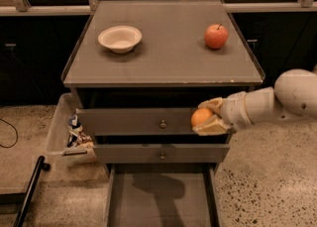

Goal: Place orange into bottom drawer

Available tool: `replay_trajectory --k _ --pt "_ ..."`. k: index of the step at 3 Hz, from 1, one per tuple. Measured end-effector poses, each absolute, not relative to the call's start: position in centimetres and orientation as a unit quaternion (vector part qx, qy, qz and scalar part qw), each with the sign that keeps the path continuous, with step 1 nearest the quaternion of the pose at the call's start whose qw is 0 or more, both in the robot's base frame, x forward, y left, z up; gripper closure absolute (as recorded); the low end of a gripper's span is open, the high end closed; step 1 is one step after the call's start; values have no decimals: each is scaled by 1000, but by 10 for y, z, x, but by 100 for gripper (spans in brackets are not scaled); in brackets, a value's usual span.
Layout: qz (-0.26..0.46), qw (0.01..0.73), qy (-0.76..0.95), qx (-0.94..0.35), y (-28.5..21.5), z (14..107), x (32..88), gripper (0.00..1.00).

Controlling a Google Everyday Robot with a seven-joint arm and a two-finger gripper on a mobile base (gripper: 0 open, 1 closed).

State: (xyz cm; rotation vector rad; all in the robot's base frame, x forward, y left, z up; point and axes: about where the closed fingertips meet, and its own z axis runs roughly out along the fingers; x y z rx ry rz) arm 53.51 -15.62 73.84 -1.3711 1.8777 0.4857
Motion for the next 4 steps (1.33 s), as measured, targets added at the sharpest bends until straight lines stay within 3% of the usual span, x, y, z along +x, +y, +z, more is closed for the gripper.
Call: replay_trajectory --k 2,4 --pt "201 347 731 -552 -161 637 532 100" --pt "215 340 730 -552 -155 604 523 100"
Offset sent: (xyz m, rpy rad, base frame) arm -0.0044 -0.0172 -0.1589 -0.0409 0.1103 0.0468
